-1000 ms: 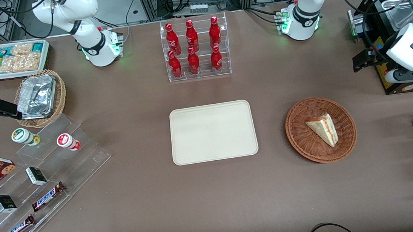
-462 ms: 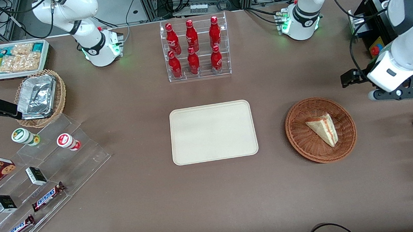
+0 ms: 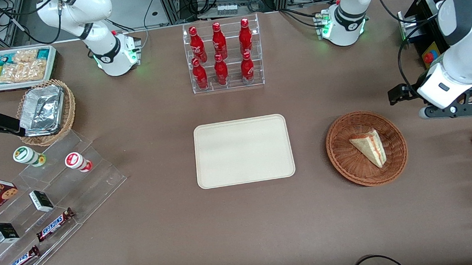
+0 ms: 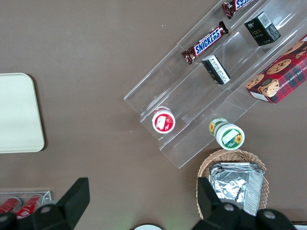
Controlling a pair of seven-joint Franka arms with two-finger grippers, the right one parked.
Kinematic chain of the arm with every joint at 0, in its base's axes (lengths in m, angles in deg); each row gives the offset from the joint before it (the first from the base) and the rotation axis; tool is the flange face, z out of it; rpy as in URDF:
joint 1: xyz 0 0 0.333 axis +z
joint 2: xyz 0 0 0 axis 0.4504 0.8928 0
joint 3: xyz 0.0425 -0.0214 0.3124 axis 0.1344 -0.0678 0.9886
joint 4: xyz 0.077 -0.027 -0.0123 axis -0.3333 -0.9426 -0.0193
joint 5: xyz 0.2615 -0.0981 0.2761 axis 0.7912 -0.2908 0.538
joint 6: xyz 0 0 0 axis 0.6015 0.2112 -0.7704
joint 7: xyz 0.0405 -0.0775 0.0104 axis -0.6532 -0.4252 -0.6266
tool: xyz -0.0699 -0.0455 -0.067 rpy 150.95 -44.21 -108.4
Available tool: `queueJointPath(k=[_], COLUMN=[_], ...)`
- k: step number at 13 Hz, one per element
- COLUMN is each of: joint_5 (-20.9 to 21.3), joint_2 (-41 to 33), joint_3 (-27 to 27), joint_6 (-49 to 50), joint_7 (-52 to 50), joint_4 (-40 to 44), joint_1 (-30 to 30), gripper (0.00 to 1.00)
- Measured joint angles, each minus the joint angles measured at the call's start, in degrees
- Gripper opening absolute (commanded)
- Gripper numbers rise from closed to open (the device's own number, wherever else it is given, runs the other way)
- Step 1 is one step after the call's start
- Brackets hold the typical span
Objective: Place sandwich from basket to tray
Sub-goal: 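Lower the open left gripper over the wrapped sandwich in the basket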
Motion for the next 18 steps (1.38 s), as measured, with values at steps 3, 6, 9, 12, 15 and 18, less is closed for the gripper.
queueJointPath(k=[3, 6, 9, 12, 15, 18], joint_5=[0.08, 0.09, 0.09, 0.09, 0.09, 0.09], joint_2=[0.02, 0.03, 0.06, 0.37, 1.17, 2.61], joint_3=[0.07, 0.10, 0.14, 0.16, 0.10, -0.03], joint_6=[-6.95, -15.04, -22.28, -26.04, -29.51, -34.08], joint_7=[0.00, 0.00, -0.87, -7.18, -17.80, -30.67], joint_4=[-5.16, -10.67, -15.24, -17.30, -18.01, -19.34], joint_1=[0.04, 0.17, 0.29, 0.32, 0.31, 0.22], gripper=[1.00, 1.00, 1.00, 1.00, 1.00, 1.00])
